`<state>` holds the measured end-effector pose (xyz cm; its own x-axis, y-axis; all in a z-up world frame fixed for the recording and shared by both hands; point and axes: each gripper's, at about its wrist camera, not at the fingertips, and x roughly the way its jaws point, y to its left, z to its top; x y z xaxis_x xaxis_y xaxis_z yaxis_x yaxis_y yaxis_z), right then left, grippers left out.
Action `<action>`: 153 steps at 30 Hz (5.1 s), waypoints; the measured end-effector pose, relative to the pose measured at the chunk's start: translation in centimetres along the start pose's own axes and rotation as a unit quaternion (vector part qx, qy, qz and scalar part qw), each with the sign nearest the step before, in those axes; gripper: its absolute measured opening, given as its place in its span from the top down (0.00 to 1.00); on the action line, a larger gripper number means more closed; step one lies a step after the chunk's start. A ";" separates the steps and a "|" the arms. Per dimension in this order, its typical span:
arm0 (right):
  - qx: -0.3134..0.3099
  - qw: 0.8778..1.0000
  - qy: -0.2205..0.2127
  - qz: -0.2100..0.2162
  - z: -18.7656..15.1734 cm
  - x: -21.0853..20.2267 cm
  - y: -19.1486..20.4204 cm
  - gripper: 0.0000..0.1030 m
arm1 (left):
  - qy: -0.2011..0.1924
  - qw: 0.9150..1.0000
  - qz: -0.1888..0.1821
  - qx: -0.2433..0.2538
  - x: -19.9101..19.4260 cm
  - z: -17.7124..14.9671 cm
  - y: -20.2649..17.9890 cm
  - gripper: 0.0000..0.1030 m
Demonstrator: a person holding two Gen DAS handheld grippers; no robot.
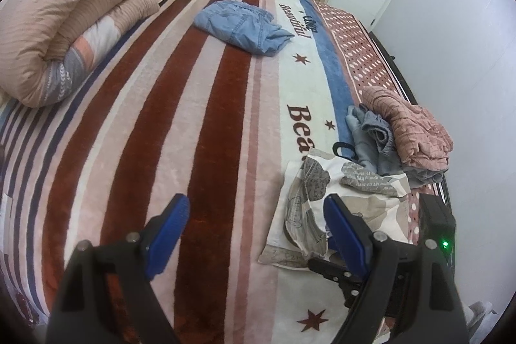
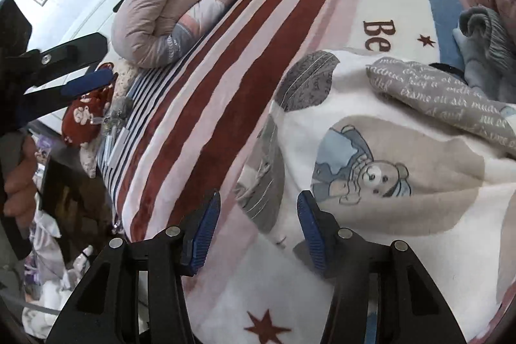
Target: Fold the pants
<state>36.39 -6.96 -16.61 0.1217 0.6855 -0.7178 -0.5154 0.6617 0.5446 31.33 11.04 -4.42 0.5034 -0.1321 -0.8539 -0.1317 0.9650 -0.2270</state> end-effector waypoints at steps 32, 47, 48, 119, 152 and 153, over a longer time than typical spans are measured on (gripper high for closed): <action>0.020 0.994 -0.056 -0.091 5.8 -8.4 -13.0 0.59 | 0.035 0.997 -0.042 0.056 5.8 0.6 -7.5 0.20; -0.007 0.991 -0.060 -0.122 6.6 -7.2 -11.8 0.56 | 0.097 0.992 -0.064 0.055 11.7 0.3 -7.5 0.20; -0.007 0.991 -0.064 -0.118 6.3 -8.2 -11.3 0.54 | 0.102 0.991 -0.067 0.053 11.8 0.2 -7.4 0.20; 0.168 0.980 -0.052 0.093 1.2 -9.1 -8.2 0.71 | 0.174 0.960 -0.217 -0.017 7.1 -0.9 -3.8 0.71; 0.132 0.984 -0.116 0.002 9.8 -28.1 -19.3 0.71 | 0.102 0.969 -0.214 0.066 7.6 11.8 -26.7 0.71; 0.136 0.984 -0.112 -0.001 9.7 -27.9 -20.2 0.71 | 0.107 0.969 -0.213 0.065 8.4 11.9 -27.2 0.71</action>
<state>51.65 -36.51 -3.34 0.3216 0.7138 -0.6222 -0.2733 0.6991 0.6607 49.30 -13.58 0.14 0.2970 -0.5557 -0.7765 0.1652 0.8308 -0.5314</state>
